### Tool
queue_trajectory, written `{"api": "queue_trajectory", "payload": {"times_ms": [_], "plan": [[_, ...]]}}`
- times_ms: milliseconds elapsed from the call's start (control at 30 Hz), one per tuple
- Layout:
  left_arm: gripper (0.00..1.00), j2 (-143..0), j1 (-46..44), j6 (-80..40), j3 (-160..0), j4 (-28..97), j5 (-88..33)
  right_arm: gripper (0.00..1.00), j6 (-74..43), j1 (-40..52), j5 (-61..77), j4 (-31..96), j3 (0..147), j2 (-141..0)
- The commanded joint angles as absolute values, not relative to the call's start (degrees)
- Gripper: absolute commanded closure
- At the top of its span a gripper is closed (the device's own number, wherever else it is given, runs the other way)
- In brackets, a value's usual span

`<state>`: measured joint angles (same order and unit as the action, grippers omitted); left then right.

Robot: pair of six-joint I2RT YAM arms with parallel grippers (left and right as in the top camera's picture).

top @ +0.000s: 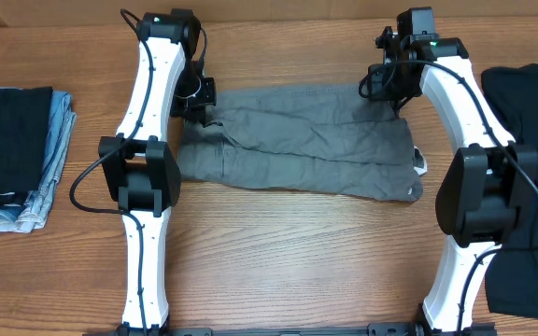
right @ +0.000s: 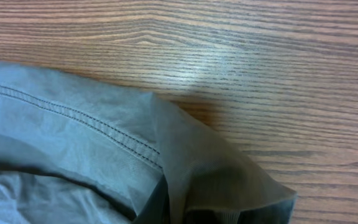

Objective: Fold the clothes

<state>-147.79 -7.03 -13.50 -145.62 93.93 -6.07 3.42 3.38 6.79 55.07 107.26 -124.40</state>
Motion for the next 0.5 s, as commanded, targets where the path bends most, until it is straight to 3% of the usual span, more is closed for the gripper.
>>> {"api": "queue_trajectory", "payload": {"times_ms": [0, 67, 100, 200, 233, 333, 400, 433, 467], "plan": [[0.86, -147.44, -7.01, -16.12, -144.18, 94.61, -2.17, 0.96, 3.49, 3.14, 6.46, 54.74, 108.71, -124.11], [0.82, -147.44, -7.14, -16.05, -143.20, 94.37, -2.46, 0.96, 3.49, 3.14, 6.46, 54.59, 108.71, -124.11], [0.96, -147.44, -7.11, -15.57, -143.35, 93.60, -3.90, 0.96, 3.46, 3.14, 6.48, 54.35, 108.71, -124.11], [0.96, -147.41, -6.81, -13.67, -143.55, 93.12, -9.26, 0.95, 3.46, 3.14, 6.46, 52.84, 109.43, -124.09], [0.96, -147.41, -6.76, -13.45, -143.55, 93.19, -9.56, 0.57, 3.44, 3.14, 6.48, 52.14, 109.97, -124.09], [0.96, -147.41, -6.76, -13.28, -143.52, 93.14, -9.52, 0.07, 3.44, 3.14, 6.48, 51.13, 111.63, -124.09], [0.95, -147.44, -6.76, -13.30, -143.52, 93.03, -9.50, 0.06, 3.44, 3.14, 6.46, 51.09, 111.61, -124.09], [0.88, -147.44, -6.76, -13.30, -143.50, 92.82, -9.45, 0.04, 3.44, 3.14, 6.46, 51.13, 111.61, -124.11], [0.68, -147.44, -6.76, -13.30, -143.50, 92.47, -9.19, 0.02, 3.44, 3.14, 6.46, 51.29, 111.59, -124.11]]}}
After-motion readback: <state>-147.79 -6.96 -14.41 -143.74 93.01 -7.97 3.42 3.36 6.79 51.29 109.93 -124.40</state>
